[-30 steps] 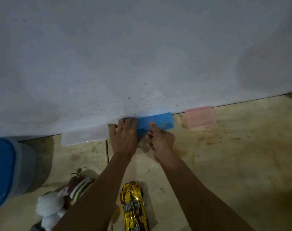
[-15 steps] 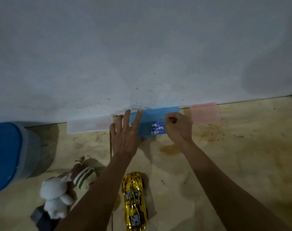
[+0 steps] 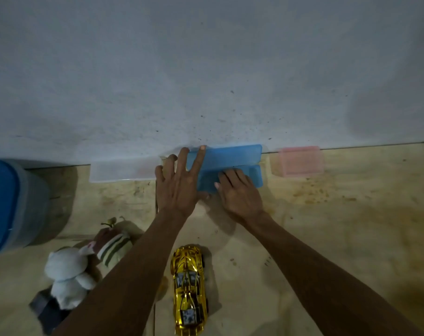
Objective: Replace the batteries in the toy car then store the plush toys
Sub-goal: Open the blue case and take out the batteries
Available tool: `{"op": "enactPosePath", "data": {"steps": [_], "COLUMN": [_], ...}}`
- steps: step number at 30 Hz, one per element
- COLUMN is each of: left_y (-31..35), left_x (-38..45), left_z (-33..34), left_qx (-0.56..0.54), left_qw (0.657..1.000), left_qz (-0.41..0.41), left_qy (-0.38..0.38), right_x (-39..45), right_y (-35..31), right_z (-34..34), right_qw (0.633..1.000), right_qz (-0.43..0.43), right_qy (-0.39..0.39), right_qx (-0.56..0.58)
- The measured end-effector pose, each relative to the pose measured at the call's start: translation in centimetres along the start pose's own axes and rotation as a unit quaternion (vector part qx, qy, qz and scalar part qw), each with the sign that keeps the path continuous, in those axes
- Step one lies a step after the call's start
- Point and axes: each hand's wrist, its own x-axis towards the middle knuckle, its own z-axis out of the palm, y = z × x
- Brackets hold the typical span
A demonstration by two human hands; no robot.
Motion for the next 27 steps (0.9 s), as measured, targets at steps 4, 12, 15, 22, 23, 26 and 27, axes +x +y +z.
{"op": "enactPosePath", "data": {"steps": [4,12,15,22,23,26,27], "left_y": [0.1,0.3,0.5,0.6,0.6,0.7,0.7], "left_x": [0.0,-0.1,-0.1,-0.1,-0.1,-0.1,0.0], "left_z": [-0.1,-0.4,-0.6,-0.4,-0.5,-0.5,-0.6], "left_qx": [-0.002,0.008,0.021,0.019,0.017,0.012,0.009], "left_qw": [1.000,1.000,1.000,1.000,1.000,1.000,1.000], "left_qz": [0.000,0.002,-0.003,-0.006,-0.007,-0.006,-0.006], "left_qy": [-0.001,0.004,0.003,-0.008,-0.010,-0.013,-0.015], "right_x": [-0.3,0.9,1.3,1.4,1.4,0.9,0.3], "right_y": [0.4,1.5,2.1,2.7,2.7,2.3,2.0], "right_z": [0.6,1.3,1.1,1.1,0.8,-0.6,-0.9], "right_qw": [0.999,0.993,0.989,0.984,0.982,0.972,0.970], "right_qz": [-0.024,-0.063,-0.107,-0.132,-0.127,-0.100,-0.084], "right_qy": [0.025,0.088,0.100,0.115,0.134,0.199,0.212], "right_qx": [-0.034,-0.056,-0.036,0.017,0.029,0.074,0.089]}}
